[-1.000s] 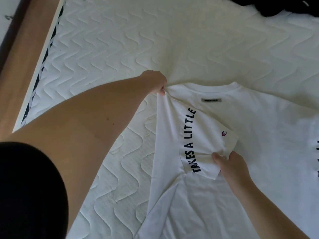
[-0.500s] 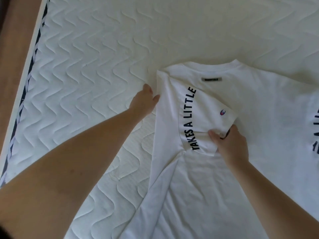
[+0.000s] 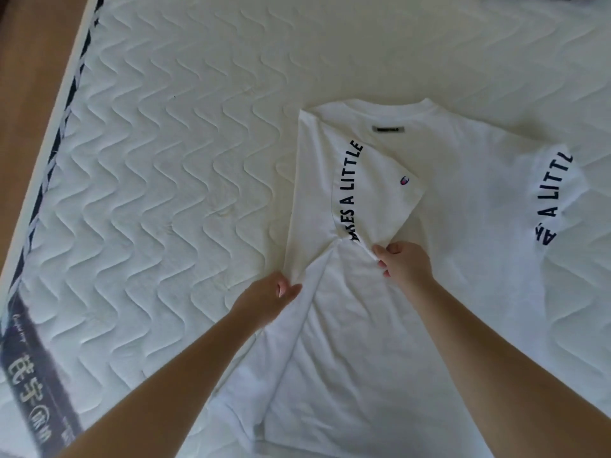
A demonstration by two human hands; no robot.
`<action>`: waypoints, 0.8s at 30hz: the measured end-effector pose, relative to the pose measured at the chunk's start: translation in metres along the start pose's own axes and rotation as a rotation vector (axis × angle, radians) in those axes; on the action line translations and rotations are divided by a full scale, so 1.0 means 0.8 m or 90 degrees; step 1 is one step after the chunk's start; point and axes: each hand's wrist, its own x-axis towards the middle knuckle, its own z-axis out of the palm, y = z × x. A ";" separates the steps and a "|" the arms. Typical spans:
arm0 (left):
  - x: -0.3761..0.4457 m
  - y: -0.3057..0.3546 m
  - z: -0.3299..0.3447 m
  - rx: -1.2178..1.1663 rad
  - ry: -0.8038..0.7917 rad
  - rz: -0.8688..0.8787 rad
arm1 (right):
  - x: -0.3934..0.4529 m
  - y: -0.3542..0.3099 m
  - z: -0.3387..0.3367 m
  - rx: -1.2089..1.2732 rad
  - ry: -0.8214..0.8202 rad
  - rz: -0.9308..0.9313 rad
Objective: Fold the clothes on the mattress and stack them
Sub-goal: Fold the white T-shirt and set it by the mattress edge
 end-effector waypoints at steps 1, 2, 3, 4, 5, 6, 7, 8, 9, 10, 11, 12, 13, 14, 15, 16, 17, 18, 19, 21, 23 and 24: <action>-0.017 -0.012 0.012 0.007 -0.016 -0.008 | -0.005 0.005 0.002 0.008 -0.009 0.005; -0.034 -0.024 0.023 0.025 -0.031 -0.016 | -0.011 0.008 0.003 0.018 -0.019 0.013; -0.050 -0.034 0.032 0.053 -0.046 -0.026 | -0.018 0.012 0.004 0.024 -0.026 0.018; -0.065 -0.045 0.039 0.079 -0.060 -0.039 | -0.025 0.015 0.005 0.018 -0.026 0.016; -0.079 -0.055 0.044 0.101 -0.071 -0.052 | -0.032 0.018 0.008 0.008 -0.023 0.009; -0.093 -0.062 0.048 0.119 -0.077 -0.063 | -0.041 0.021 0.011 -0.007 -0.021 0.000; -0.106 -0.068 0.051 0.130 -0.075 -0.071 | -0.052 0.024 0.016 -0.023 -0.028 -0.009; -0.119 -0.073 0.054 0.130 -0.064 -0.071 | -0.065 0.028 0.022 -0.039 -0.045 -0.018; -0.132 -0.076 0.057 0.118 -0.048 -0.061 | -0.078 0.031 0.030 -0.051 -0.070 -0.026; -0.143 -0.076 0.059 0.104 -0.030 -0.046 | -0.091 0.034 0.040 -0.056 -0.101 -0.032; -0.153 -0.073 0.061 0.085 -0.015 -0.035 | -0.105 0.038 0.051 -0.057 -0.131 -0.036; -0.163 -0.068 0.063 0.062 -0.002 -0.029 | -0.118 0.041 0.062 -0.050 -0.158 -0.039; -0.172 -0.062 0.066 0.039 0.008 -0.023 | -0.130 0.044 0.074 -0.035 -0.178 -0.038; -0.180 -0.054 0.070 0.019 0.020 -0.015 | -0.142 0.046 0.084 -0.016 -0.192 -0.033; -0.186 -0.046 0.075 0.003 0.032 -0.003 | -0.151 0.047 0.092 0.005 -0.202 -0.028; -0.192 -0.036 0.082 -0.008 0.038 0.015 | -0.159 0.049 0.098 0.024 -0.210 -0.025; -0.197 -0.026 0.089 -0.014 0.040 0.035 | -0.165 0.051 0.102 0.039 -0.212 -0.025; -0.201 -0.015 0.099 -0.015 0.036 0.053 | -0.169 0.053 0.104 0.047 -0.206 -0.027; -0.204 -0.004 0.109 -0.012 0.028 0.064 | -0.171 0.056 0.103 0.051 -0.196 -0.029; -0.207 0.018 0.131 -0.009 0.015 0.071 | -0.171 0.065 0.099 0.042 -0.172 -0.025; -0.209 0.037 0.153 -0.019 0.010 0.074 | -0.170 0.077 0.091 -0.005 -0.155 -0.014; -0.211 0.044 0.163 -0.018 0.008 0.075 | -0.169 0.084 0.087 -0.037 -0.152 -0.007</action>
